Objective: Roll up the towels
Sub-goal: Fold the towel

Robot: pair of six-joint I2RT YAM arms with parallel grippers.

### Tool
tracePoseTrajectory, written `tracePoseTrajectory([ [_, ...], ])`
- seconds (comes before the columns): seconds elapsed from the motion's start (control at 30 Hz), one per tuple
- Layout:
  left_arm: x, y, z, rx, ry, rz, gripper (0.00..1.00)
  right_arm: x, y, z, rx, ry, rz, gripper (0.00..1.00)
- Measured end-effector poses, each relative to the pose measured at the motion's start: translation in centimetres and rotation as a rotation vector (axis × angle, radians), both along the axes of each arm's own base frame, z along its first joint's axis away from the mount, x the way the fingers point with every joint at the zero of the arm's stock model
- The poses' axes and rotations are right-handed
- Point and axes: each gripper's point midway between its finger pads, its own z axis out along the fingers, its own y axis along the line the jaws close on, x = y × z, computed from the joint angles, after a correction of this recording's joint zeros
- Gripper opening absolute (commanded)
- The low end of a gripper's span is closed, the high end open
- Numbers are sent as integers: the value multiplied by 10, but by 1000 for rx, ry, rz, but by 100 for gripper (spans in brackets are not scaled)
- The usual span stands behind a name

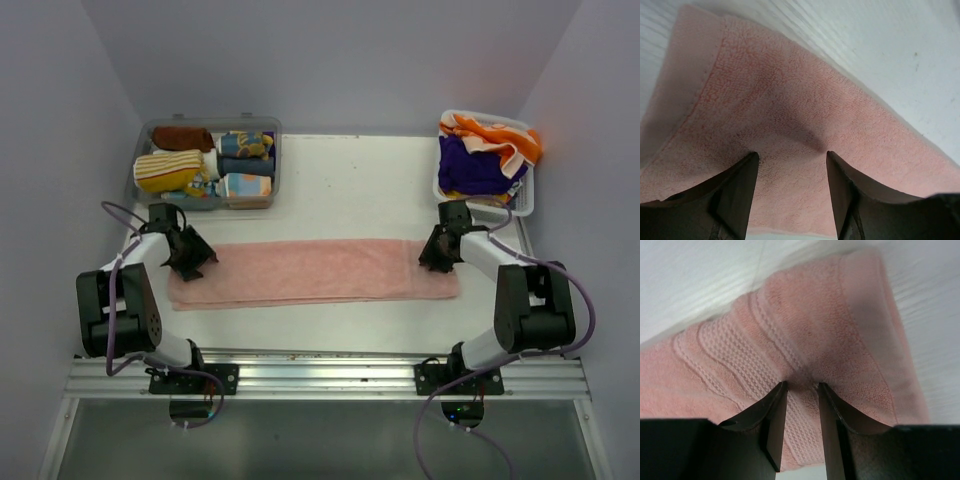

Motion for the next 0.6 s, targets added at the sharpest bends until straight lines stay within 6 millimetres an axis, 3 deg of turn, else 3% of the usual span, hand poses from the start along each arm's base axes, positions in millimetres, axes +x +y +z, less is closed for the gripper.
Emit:
tracePoseTrajectory([
  [0.13, -1, 19, 1, 17, -1, 57, 61, -18, 33, 2, 25, -11, 76, 38],
  [0.2, -2, 23, 1, 28, 0, 64, 61, -31, 40, 6, 25, 5, 103, 43],
  [0.33, -3, 27, 5, 49, 2, 66, 61, -40, 21, 32, -33, -33, 70, 51],
  [0.43, 0, 32, 12, 74, -8, 68, 61, -32, -4, 52, -70, -87, 7, 54],
  [0.6, 5, 37, 21, 99, -34, 66, 61, -31, -31, 41, -111, -27, -39, 58],
])
